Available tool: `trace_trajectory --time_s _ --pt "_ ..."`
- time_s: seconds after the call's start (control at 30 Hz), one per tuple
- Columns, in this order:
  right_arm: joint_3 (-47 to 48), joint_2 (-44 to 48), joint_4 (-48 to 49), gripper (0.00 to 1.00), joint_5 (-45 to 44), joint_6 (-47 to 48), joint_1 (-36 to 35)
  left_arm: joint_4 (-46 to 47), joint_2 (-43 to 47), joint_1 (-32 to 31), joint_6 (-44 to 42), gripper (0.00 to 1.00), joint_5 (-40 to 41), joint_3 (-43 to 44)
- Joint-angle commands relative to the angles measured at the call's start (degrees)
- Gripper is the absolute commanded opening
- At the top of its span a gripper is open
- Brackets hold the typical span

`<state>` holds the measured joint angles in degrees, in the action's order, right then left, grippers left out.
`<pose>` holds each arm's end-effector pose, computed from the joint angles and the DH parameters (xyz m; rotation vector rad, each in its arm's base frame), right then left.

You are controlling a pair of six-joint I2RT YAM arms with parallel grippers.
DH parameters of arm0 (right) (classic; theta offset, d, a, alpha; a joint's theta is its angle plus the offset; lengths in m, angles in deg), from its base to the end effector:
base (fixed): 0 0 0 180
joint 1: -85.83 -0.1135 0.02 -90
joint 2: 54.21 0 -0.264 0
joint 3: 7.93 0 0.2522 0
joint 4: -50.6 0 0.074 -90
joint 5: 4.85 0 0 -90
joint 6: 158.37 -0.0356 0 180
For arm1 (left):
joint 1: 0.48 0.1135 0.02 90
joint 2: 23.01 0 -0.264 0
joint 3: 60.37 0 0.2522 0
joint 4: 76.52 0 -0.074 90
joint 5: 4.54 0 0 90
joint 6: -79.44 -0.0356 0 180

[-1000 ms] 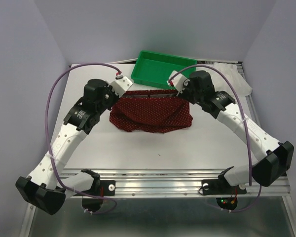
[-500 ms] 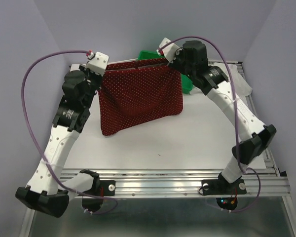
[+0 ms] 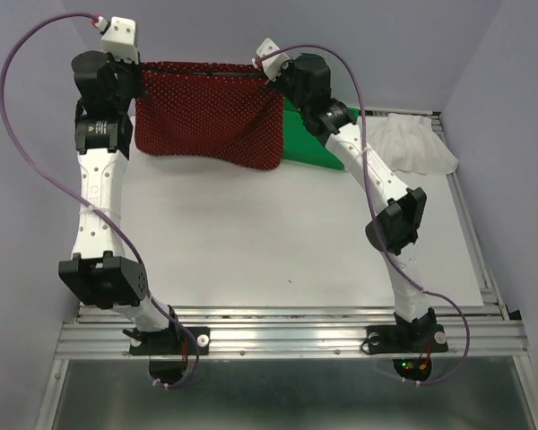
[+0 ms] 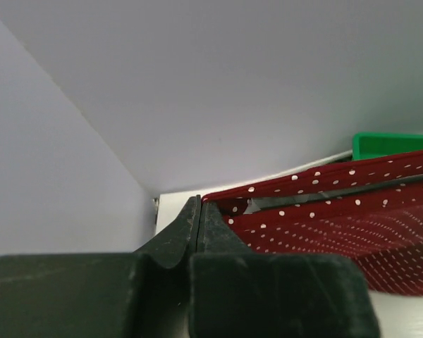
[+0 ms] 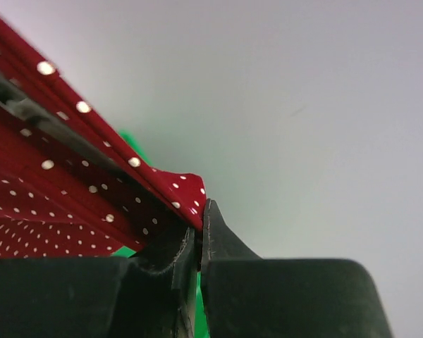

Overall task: Fold and stack the skirts
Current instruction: Flatten the skirt out

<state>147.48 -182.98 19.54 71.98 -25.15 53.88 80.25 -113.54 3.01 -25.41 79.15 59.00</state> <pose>0.4447 0.2678 0.4240 -0.8653 1.4129 -0.3390 0.3518 0.0175 0.5098 0.2349 1.4572 0.1788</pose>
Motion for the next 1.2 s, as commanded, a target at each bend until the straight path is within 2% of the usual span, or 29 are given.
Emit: trace_trajectory --time_s 0.0,0.07,0.1,0.23,0.3,0.33,0.4,0.43,0.47,0.5,0.53,0.6,0.67,0.77,0.83,0.87,0.9,0.97,1.0,1.07,1.13,1.17 --pt "-1.5 10.6 12.4 0.01 -3.8 -5.9 3.1 10.9 12.4 6.0 -2.5 0.0 6.6 0.5" --pt "-6.4 15.2 12.0 0.01 -0.9 -6.9 3.1 11.5 16.2 5.9 -4.6 0.0 4.7 -7.0" --pt "-12.0 16.5 10.2 0.01 2.8 -7.4 3.1 11.8 20.4 5.9 -6.2 0.0 3.4 -9.9" --pt "-29.3 21.4 5.2 0.01 9.5 -7.5 3.1 9.6 30.3 5.9 -9.7 0.0 -0.9 -31.6" --pt "-39.8 23.7 1.1 0.01 15.3 -5.7 3.1 5.3 35.6 5.9 -16.5 0.0 -8.3 -39.9" --pt "-43.6 24.4 0.2 0.01 16.6 -5.6 3.1 3.8 37.0 5.8 -18.4 0.0 -9.3 -47.3" --pt "-50.1 25.8 -2.0 0.01 19.0 -3.1 3.1 -0.9 38.8 5.4 -21.9 0.0 -10.4 -54.1" --pt "-55.4 26.7 -6.0 0.01 20.9 -3.0 3.1 -3.6 39.6 5.4 -28.1 0.0 -13.3 -58.7" --pt "-57.9 27.3 -7.9 0.01 21.7 -2.3 3.1 -6.3 40.0 5.4 -31.7 0.0 -14.6 -60.8" --pt "-60.3 28.0 -11.7 0.01 22.9 -1.8 3.1 -12.8 40.9 5.4 -35.4 0.0 -16.9 -62.1" --pt "-63.0 30.7 -12.4 0.01 23.4 -1.9 3.1 -15.5 41.8 5.4 -41.8 0.0 -17.3 -65.0" --pt "-71.6 35.7 -14.7 0.01 24.4 -1.6 2.6 -20.8 45.8 5.4 -46.0 0.0 -17.8 -67.9" --pt "-76.1 38.6 -15.9 0.01 24.7 -1.6 2.6 -25.2 48.6 5.4 -53.1 0.0 -18.6 -69.1" --pt "-81.3 40.9 -20.5 0.01 24.3 -0.3 2.6 -32.2 52.1 5.2 -57.9 0.0 -19.7 -70.5" --pt "-84.8 41.6 -22.5 0.03 23.5 1.2 2.6 -38.4 52.7 5.2 -63.1 0.1 -21.0 -71.0" --pt "-85.7 42.0 -22.8 0.04 23.2 1.9 2.6 -39.7 52.8 5.1 -65.2 0.18 -21.4 -70.7" --pt "-87.6 42.8 -22.6 0.06 22.3 2.5 2.6 -41.0 53.0 5.2 -66.7 0.31 -22.1 -70.3" --pt "-89.2 43.8 -21.3 0.09 20.7 3.8 2.6 -43.9 53.2 5.2 -70.6 0.42 -23.4 -68.7" --pt "-89.6 44.3 -20.8 0.12 19.9 5.0 2.6 -44.9 53.3 5.2 -71.0 0.54 -24.2 -68.2" --pt "-90.4 44.1 -19.6 0.13 17.0 6.9 2.6 -46.5 54.1 5.2 -73.1 0.61 -26.0 -66.2" --pt "-90.8 43.9 -20.7 0.2 14.9 9.0 2.6 -47.0 54.4 5.2 -72.3 0.64 -26.7 -63.9" --pt "-91.1 44.1 -21.5 0.37 14.8 9.8 2.6 -47.0 54.2 5.2 -71.9 0.64 -26.7 -63.1"
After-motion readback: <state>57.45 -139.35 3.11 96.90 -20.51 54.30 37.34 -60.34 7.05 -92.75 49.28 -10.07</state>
